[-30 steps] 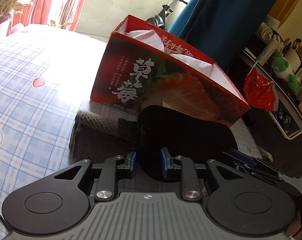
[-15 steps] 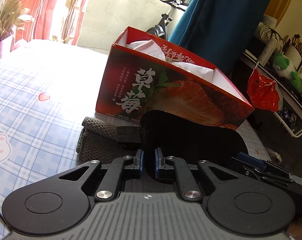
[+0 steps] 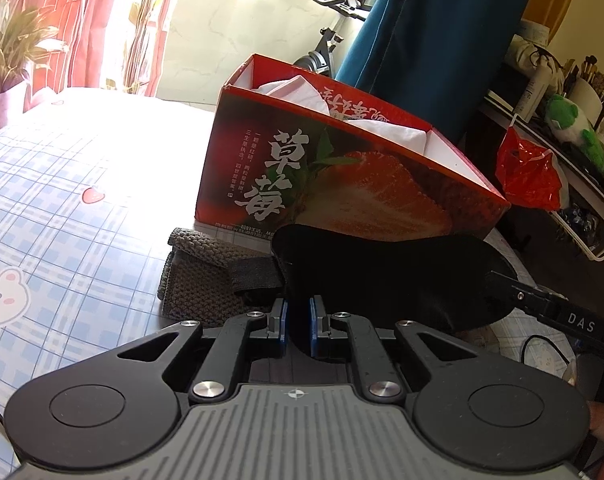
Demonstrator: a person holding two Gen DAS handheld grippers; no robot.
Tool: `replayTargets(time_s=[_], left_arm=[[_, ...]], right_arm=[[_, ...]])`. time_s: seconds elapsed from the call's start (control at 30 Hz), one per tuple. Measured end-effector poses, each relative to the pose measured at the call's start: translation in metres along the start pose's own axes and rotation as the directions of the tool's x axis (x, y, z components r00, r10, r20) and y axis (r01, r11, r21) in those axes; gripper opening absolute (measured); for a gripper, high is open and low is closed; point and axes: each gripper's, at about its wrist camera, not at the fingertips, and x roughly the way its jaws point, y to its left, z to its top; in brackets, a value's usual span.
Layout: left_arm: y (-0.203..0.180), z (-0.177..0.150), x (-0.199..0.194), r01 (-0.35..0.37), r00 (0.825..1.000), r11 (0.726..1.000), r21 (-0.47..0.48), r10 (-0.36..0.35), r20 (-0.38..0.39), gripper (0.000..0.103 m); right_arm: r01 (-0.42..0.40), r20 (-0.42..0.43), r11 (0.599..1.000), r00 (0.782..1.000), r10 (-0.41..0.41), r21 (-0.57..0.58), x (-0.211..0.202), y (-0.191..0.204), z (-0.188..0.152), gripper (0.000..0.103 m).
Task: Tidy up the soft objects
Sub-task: 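Lift the black eye mask with both grippers and carry it over the box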
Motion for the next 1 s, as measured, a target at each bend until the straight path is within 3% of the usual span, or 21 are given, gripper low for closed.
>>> replayTargets(time_s=[0.1, 0.17, 0.33, 0.4, 0.67, 1.0], left_arm=[[-0.001, 0.000, -0.003, 0.000, 1.000, 1.000, 0.010, 0.000, 0.016, 0.012], [-0.002, 0.001, -0.003, 0.003, 1.000, 1.000, 0.012, -0.003, 0.017, 0.012], [-0.003, 0.001, -0.003, -0.002, 1.000, 1.000, 0.016, 0.002, 0.019, 0.012], [-0.002, 0.002, -0.005, -0.007, 0.999, 1.000, 0.019, 0.007, 0.031, 0.011], [-0.013, 0.019, -0.020, -0.011, 0.993, 0.996, 0.084, 0.001, 0.117, 0.011], [-0.027, 0.082, -0.032, -0.023, 0.972, 0.988, 0.152, -0.013, 0.236, 0.010]], right_arm=[[-0.009, 0.018, 1.000, 1.000, 0.009, 0.008, 0.001, -0.004, 0.007, 0.060], [-0.031, 0.013, 1.000, 0.999, 0.031, 0.004, 0.003, -0.005, 0.012, 0.053], [-0.053, -0.021, 0.999, 0.998, 0.052, -0.012, 0.006, -0.002, 0.014, 0.031], [-0.043, -0.014, 0.999, 0.999, 0.043, -0.022, 0.003, -0.002, 0.015, 0.015], [-0.074, 0.046, 0.991, 0.996, 0.079, -0.113, -0.015, 0.002, 0.039, 0.010], [-0.095, 0.100, 0.984, 0.989, 0.111, -0.151, -0.009, 0.008, 0.095, 0.010]])
